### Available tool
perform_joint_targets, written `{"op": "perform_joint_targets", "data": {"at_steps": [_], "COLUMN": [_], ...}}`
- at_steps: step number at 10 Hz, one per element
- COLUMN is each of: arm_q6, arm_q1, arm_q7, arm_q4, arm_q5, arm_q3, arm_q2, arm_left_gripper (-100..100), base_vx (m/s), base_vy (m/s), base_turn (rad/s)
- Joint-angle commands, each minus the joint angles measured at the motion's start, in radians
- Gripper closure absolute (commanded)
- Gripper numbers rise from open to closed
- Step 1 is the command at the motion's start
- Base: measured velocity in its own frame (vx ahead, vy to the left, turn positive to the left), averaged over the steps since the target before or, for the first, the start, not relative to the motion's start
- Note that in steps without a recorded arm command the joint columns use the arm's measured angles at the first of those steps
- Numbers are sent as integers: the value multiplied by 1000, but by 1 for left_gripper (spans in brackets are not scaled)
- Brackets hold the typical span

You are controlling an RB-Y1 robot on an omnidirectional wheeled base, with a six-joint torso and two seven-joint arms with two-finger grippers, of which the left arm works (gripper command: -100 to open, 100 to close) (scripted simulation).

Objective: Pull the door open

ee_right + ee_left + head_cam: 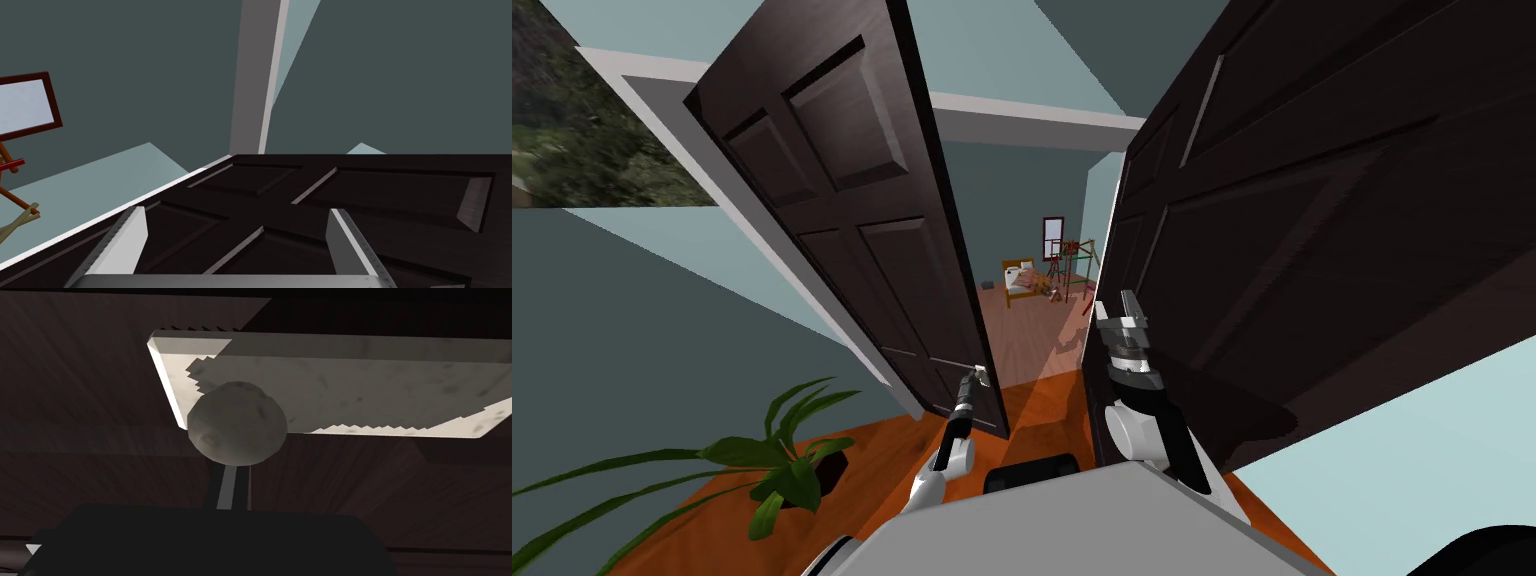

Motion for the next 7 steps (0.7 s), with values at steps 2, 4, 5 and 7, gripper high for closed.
{"op": "perform_joint_targets", "data": {"at_steps": [2,4,5,7], "arm_q6": [-7,-15,-18,-23], "arm_q1": [4,7,8,10], "arm_q7": [44,86,101,131], "arm_q4": [2,5,7,9], "arm_q5": [-11,-22,-26,-34], "arm_q3": [-24,-47,-55,-71], "arm_q2": [26,51,61,79], "arm_left_gripper": [-100,-100,-100,-100], "base_vx": [-168,-171,-165,-125], "base_vy": [41,34,45,55], "base_turn": [-177,-209,-194,-156]}}
